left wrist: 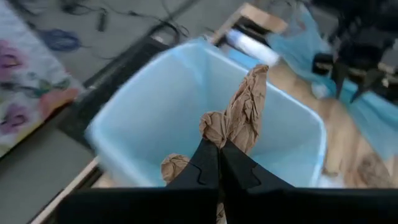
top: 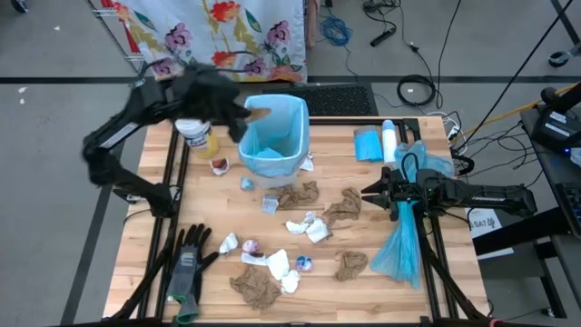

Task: Place trash/remove bag and relplace
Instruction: Put the brown napkin into the trash bin

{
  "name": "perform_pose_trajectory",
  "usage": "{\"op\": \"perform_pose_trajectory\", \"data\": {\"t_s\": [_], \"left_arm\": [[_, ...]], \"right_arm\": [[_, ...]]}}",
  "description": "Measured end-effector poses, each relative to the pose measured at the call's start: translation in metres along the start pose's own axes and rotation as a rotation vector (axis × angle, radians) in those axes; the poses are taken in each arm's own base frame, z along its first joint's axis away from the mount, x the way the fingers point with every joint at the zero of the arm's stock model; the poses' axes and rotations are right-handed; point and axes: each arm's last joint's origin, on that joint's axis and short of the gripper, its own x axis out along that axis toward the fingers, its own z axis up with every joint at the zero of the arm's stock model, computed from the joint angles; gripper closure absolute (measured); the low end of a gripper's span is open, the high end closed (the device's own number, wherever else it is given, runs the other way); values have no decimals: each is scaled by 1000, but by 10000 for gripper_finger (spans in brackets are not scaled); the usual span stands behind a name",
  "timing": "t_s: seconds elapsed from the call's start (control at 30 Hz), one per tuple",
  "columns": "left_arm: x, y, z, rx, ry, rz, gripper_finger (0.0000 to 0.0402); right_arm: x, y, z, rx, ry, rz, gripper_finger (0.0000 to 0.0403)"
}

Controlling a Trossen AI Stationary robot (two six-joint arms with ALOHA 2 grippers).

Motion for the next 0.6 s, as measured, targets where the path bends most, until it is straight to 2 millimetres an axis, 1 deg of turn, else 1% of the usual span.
{"op": "perform_pose_trajectory", "data": {"t_s": [0.13, 0.33, 0.43, 0.6], "left_arm": [[27, -4, 11, 71, 41, -52, 401], [65, -7, 11, 75, 136, -87, 401], [76, -8, 11, 72, 162, -84, 391], [88, -9, 10, 75, 184, -87, 347]], "right_arm": [[0, 0, 0, 0, 0, 0, 293], [0, 0, 0, 0, 0, 0, 293], [0, 0, 0, 0, 0, 0, 293], [0, 0, 0, 0, 0, 0, 293]]}}
